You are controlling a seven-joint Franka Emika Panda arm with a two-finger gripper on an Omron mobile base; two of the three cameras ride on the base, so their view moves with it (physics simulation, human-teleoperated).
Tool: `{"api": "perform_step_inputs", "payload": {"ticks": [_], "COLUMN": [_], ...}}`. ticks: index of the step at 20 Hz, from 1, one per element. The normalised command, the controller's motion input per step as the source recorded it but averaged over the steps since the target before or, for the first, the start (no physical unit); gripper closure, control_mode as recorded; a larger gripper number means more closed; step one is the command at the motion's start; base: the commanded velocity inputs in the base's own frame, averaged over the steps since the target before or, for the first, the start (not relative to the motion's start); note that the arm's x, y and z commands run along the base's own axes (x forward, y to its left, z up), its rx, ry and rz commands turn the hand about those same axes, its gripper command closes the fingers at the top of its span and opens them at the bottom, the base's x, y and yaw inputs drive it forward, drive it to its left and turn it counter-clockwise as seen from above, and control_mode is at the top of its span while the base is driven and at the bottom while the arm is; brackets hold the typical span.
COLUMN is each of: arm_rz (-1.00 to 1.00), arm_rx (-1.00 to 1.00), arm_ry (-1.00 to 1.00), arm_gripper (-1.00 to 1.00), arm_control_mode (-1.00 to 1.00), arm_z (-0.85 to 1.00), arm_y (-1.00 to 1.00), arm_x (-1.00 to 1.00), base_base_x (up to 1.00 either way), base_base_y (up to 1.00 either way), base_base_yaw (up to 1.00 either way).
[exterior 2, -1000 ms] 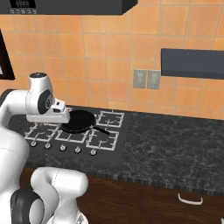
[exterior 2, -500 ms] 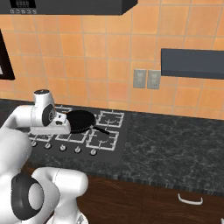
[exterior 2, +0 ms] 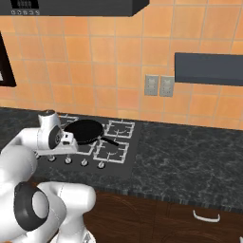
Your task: Turn off the center burner of the stove.
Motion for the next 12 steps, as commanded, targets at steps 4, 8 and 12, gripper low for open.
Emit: {"api": "perform_step_inputs", "payload": {"ticks": [4, 8, 12], "arm_rz": [0.0, 0.0, 0.0], "arm_rx": [0.0, 0.0, 0.0], "arm_ry": [-0.03, -0.03, 0.0], "arm_gripper": [-1.0, -1.0, -1.0], "arm_control_mode": [-1.0, -1.0, -1.0], "arm_z": [-0.43, -0.31, -0.09], "arm_y": [0.0, -0.01, 0.0], "arm_x": [0.16, 0.27, 0.26], "base_base_x": [0.0, 0.0, 0.0], "base_base_y": [0.0, 0.0, 0.0], "base_base_yaw": [0.0, 0.0, 0.0]}}
